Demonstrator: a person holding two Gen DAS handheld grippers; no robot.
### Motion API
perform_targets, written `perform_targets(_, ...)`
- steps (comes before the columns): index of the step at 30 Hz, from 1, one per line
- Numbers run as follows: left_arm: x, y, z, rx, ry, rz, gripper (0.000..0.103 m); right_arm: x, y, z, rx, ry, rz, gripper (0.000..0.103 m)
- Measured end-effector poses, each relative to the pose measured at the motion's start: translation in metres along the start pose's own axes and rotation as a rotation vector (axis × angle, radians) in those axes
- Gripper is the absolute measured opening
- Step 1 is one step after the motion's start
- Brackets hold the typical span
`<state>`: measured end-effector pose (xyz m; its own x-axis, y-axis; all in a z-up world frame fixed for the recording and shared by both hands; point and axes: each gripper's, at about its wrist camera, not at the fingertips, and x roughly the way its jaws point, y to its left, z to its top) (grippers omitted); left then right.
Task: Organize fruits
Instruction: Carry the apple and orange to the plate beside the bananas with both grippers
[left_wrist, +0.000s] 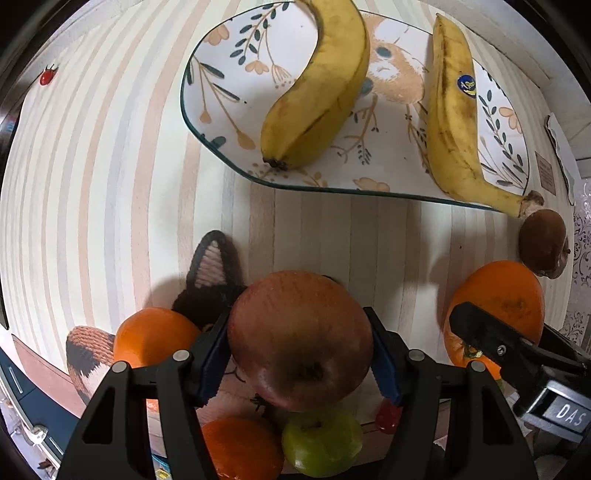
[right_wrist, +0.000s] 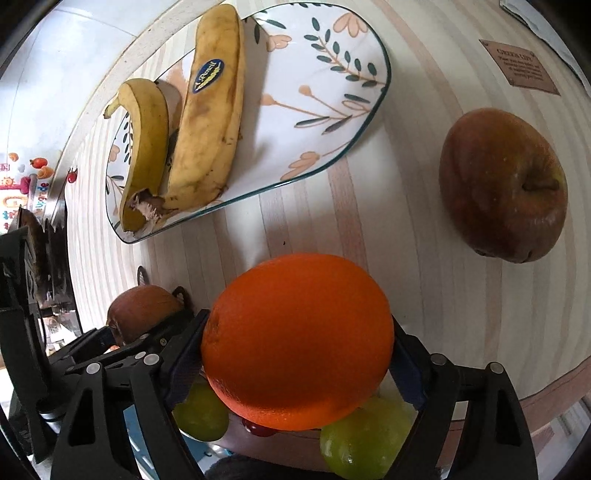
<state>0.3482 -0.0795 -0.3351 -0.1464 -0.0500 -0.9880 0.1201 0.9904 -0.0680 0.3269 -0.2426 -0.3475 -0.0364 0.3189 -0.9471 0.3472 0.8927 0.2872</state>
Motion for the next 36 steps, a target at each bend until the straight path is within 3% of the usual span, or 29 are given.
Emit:
perform_targets(8, -0.032, -0.001, -0.005, 0.012, -0.045, -0.040, 0.063, -0.014, 0.001, -0.007, -0.004, -0.022, 0.031, 0.088)
perform_targets(14, -0.087, 0.002, 0.003, 0.025, -0.134, -0.093, 0.063, -0.052, 0.004, -0.006, 0.005, -0.070, 0.115, 0.088)
perform_targets(18, -0.127, 0.003, 0.024, 0.044, -0.188, -0.129, 0.064, -0.084, 0.011, 0.009, -0.004, -0.120, 0.154, 0.088)
perform_targets(21, -0.138, 0.004, 0.051, 0.056, -0.214, -0.116, 0.064, -0.103, 0.016, 0.035, -0.011, -0.168, 0.143, 0.088)
perform_targets(27, -0.124, 0.010, 0.103, 0.061, -0.193, -0.047, 0.064, -0.105, 0.021, 0.093, -0.012, -0.208, 0.066, 0.088)
perform_targets(36, -0.066, 0.036, 0.162, 0.023, -0.075, 0.002, 0.064, -0.068, 0.012, 0.150, 0.010, -0.145, -0.032, 0.088)
